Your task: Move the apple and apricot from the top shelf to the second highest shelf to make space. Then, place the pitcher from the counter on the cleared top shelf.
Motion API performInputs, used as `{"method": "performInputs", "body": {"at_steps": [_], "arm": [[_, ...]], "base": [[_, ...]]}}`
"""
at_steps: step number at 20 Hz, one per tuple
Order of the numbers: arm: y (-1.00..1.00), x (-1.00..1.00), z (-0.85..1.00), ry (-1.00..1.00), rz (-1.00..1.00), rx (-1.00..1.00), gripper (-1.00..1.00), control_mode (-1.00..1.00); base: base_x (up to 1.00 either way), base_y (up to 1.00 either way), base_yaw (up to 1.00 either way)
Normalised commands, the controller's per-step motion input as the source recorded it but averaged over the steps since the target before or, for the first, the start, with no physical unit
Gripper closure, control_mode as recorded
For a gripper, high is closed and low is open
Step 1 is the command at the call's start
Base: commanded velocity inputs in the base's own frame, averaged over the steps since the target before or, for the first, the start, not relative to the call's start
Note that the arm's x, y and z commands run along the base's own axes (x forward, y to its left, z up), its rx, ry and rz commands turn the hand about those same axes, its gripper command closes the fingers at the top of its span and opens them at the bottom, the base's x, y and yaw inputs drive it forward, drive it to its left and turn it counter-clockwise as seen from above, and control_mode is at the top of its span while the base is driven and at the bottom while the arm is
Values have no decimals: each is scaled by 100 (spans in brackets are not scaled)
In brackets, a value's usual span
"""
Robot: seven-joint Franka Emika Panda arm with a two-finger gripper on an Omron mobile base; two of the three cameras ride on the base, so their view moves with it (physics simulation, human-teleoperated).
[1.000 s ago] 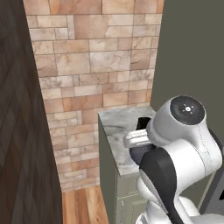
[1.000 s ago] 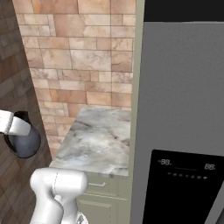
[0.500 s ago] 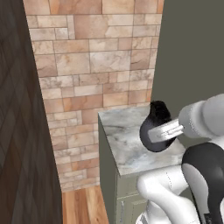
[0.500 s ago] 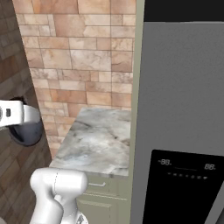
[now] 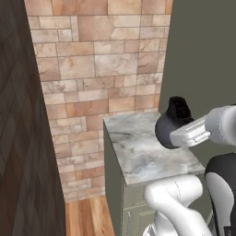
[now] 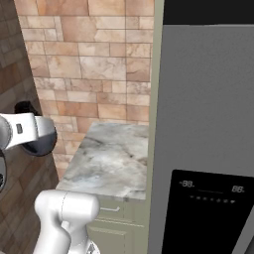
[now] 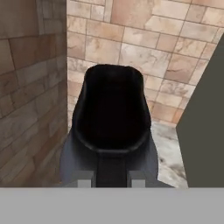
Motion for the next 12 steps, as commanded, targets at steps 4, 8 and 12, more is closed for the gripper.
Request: {"method": "performInputs", "body": {"at_steps": [4, 8, 12], "arm": [[-2, 0, 32, 0, -15, 0, 100, -100], [0, 0, 6, 0, -7, 0, 100, -100], [0, 0, 0, 0, 0, 0, 100, -100]], "base": [[0, 0, 0], [0, 0, 0], [0, 0, 0]]}}
